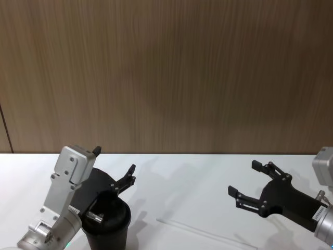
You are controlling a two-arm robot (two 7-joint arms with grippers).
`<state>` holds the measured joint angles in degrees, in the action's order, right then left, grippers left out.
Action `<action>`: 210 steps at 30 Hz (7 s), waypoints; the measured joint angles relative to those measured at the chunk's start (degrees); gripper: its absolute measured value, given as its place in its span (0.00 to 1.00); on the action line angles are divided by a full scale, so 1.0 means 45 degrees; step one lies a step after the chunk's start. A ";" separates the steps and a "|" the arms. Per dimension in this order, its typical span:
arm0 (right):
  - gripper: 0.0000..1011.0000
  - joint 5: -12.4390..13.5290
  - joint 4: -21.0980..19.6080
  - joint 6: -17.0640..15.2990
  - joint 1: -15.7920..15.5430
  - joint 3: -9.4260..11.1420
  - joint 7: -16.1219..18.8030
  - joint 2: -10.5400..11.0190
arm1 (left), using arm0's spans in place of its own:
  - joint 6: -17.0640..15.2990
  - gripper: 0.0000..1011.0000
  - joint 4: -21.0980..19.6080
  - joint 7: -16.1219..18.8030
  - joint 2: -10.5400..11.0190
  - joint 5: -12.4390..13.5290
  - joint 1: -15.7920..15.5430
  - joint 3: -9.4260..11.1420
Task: Pick up the straw with one hand, pass it to the other hand, and insert it into the cup.
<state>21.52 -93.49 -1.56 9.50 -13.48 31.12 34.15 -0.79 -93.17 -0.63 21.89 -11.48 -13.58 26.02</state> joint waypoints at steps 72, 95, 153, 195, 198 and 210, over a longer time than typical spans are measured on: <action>0.99 -0.0479 0.2487 -0.2248 0.2873 -0.3047 0.3882 0.1995 | -0.0001 0.99 0.0000 0.0000 0.0000 0.0000 0.0000 0.0000; 0.99 -0.0582 0.2944 -0.2187 0.3149 -0.3636 0.3838 0.1824 | -0.0001 0.99 0.0000 0.0000 0.0000 0.0001 -0.0001 0.0000; 0.70 -0.0136 0.3474 -0.2384 0.3613 -0.4414 0.4190 0.2210 | -0.0001 0.99 0.0000 0.0000 0.0000 0.0000 0.0000 0.0000; 0.28 0.0251 0.3153 -0.2746 0.3715 -0.4841 0.4225 0.2598 | -0.0001 0.99 0.0000 0.0000 0.0000 0.0001 0.0000 0.0000; 0.26 0.0276 0.3192 -0.2749 0.3752 -0.4894 0.4248 0.2574 | -0.0001 0.99 0.0000 0.0000 0.0000 0.0000 0.0000 0.0000; 0.12 0.0350 0.3466 -0.2737 0.4017 -0.5116 0.4432 0.2418 | -0.0001 0.99 0.0000 0.0000 0.0000 0.0000 0.0000 0.0001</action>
<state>23.10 -77.89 -13.87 27.57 -36.51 51.06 45.03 -0.80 -93.18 -0.63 21.89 -11.48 -13.59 26.03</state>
